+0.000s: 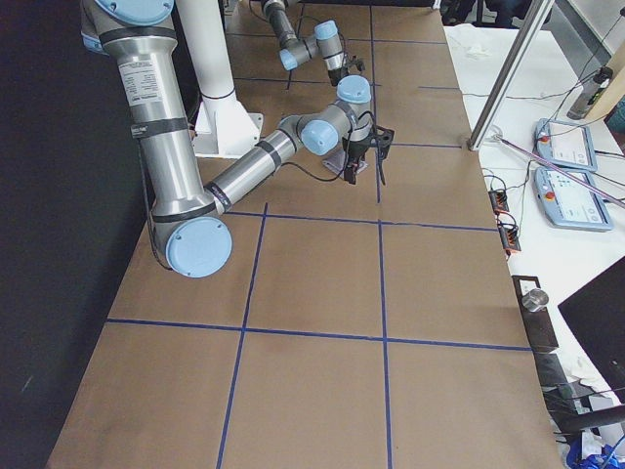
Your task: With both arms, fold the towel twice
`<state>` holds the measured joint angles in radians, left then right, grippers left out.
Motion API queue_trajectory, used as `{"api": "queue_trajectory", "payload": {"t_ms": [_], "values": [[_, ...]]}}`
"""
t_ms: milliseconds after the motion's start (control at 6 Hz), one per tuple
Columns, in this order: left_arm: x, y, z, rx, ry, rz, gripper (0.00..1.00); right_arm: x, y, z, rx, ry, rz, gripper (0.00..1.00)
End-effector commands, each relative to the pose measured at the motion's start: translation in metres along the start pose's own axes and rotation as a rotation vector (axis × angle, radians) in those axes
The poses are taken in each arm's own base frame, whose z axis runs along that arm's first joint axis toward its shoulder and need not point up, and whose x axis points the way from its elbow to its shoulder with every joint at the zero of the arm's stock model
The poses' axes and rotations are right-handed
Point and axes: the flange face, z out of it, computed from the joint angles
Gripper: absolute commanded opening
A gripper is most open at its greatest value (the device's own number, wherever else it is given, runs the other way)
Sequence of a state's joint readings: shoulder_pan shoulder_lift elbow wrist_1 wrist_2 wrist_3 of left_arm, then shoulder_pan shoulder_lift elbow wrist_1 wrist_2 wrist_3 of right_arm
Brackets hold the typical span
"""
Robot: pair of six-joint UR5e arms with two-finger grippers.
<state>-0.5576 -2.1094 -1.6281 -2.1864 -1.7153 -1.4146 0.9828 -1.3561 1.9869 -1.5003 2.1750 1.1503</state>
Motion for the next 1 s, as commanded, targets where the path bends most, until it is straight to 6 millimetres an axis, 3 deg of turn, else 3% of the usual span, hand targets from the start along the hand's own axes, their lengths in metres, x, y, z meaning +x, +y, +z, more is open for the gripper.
{"api": "queue_trajectory", "payload": {"t_ms": [0, 167, 333, 500, 667, 833], "values": [[-0.127, -0.071, -0.035, -0.088, -0.104, 0.147, 1.0, 0.068, -0.027, -0.017, -0.023, 0.007, -0.119, 1.0], [-0.188, -0.092, -0.054, -0.114, -0.154, 0.235, 1.0, 0.101, -0.043, -0.023, -0.006, 0.031, -0.191, 1.0], [-0.252, -0.112, -0.084, -0.159, -0.18, 0.292, 1.0, 0.147, -0.057, -0.018, -0.033, 0.048, -0.235, 1.0], [-0.303, -0.126, -0.121, -0.193, -0.182, 0.332, 1.0, 0.191, -0.067, -0.024, -0.048, 0.052, -0.299, 1.0], [-0.369, -0.143, -0.168, -0.207, -0.198, 0.377, 1.0, 0.234, -0.068, -0.032, -0.061, 0.044, -0.335, 1.0], [-0.437, -0.147, -0.214, -0.224, -0.212, 0.448, 1.0, 0.256, -0.062, -0.038, -0.075, 0.016, -0.354, 1.0]]}}
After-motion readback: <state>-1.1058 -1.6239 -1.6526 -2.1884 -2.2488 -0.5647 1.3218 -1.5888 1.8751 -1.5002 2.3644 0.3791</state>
